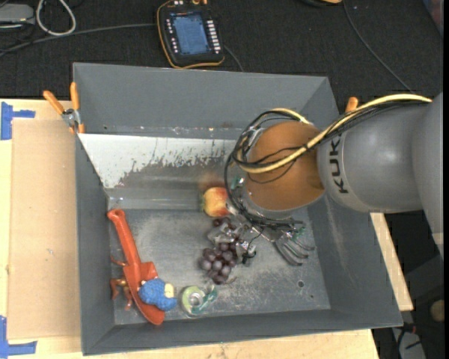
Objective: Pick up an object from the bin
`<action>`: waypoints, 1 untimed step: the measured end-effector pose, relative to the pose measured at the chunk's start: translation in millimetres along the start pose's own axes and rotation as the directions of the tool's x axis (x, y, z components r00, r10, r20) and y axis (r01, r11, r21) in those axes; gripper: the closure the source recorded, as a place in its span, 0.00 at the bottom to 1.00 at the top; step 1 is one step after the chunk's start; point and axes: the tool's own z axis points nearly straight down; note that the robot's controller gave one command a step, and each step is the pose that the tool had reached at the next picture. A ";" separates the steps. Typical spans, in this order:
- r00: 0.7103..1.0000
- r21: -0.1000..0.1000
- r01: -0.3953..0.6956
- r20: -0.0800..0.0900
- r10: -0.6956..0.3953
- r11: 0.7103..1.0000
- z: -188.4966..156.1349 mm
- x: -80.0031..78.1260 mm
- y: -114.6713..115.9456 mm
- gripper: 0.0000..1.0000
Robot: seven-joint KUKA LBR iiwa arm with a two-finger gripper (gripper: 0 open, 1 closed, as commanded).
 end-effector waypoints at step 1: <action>1.000 -0.003 -0.002 -0.003 0.002 1.000 -27.8 0.6 1.8 1.00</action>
Offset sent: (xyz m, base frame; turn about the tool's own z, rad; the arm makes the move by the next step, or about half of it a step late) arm -0.0022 0.0004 0.0323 0.0014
